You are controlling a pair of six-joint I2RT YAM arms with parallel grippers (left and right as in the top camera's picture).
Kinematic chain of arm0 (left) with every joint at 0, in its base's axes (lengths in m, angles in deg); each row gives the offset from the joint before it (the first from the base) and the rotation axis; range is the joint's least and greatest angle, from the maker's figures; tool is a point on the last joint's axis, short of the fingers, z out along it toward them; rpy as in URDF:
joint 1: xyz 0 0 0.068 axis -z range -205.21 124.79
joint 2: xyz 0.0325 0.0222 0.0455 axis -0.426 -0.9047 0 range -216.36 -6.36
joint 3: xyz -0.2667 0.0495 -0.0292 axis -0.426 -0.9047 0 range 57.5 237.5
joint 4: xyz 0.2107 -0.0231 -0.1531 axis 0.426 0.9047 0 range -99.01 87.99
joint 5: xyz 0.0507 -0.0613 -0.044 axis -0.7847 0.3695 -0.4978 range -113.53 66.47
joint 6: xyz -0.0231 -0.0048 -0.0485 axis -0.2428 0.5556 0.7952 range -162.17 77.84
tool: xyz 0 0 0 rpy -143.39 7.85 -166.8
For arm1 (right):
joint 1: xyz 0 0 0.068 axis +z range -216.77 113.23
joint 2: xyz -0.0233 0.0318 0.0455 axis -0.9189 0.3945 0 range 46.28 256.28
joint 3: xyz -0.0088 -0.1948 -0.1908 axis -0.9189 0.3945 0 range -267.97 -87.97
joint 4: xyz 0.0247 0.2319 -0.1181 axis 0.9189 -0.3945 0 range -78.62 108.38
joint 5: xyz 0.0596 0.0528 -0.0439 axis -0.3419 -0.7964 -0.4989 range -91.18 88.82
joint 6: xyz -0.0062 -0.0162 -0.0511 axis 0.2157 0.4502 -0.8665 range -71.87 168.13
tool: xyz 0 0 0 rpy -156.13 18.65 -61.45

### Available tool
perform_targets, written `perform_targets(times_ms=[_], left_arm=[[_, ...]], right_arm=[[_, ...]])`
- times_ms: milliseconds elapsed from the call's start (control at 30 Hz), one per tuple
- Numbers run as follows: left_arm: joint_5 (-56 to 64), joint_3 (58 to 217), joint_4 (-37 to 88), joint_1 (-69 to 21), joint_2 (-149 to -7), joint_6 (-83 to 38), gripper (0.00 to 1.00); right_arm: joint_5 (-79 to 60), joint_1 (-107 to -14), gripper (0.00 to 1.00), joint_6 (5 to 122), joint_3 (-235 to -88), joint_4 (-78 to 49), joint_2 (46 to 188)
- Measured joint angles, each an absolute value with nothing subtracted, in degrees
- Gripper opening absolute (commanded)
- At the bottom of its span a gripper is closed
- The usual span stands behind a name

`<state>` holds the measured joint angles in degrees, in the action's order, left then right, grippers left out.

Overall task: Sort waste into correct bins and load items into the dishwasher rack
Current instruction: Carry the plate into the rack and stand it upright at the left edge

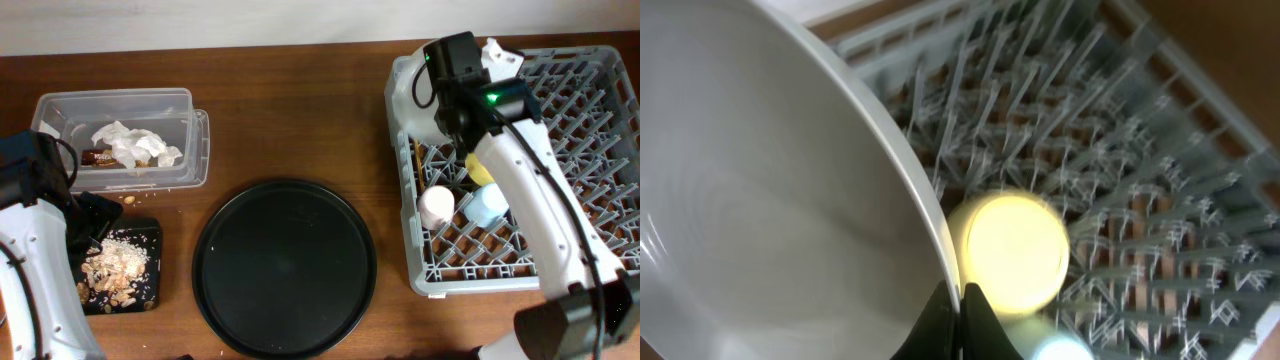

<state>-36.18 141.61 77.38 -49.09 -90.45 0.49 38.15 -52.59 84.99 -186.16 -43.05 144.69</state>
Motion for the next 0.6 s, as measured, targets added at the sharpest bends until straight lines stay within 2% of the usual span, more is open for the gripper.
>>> perform_targets(times_ms=[133,300,367,400,500,600], left_arm=[[-36.13,141.61,77.36,-49.07,-90.45,0.49,0.99],[-36.18,141.61,77.36,-49.09,-90.45,0.49,0.99],[-36.15,141.61,77.34,-49.09,-90.45,0.49,0.99],[-36.15,141.61,77.34,-49.07,-90.45,0.49,0.99],[-36.18,141.61,77.34,-49.07,-90.45,0.49,0.99],[-36.15,141.61,77.36,-49.07,-90.45,0.49,0.99]], right_arm=[[46.35,-52.59,0.04,84.88,-185.99,-38.04,150.72],[48.90,-52.42,0.05,84.79,-185.90,-34.42,157.89],[48.73,-51.92,0.20,84.75,-185.88,-34.70,158.53],[48.64,-51.19,0.36,84.22,-185.88,-34.70,158.53],[48.29,-48.35,0.39,82.47,-185.88,-36.91,158.46],[47.55,-44.44,0.64,82.06,-186.10,-40.16,157.19]])
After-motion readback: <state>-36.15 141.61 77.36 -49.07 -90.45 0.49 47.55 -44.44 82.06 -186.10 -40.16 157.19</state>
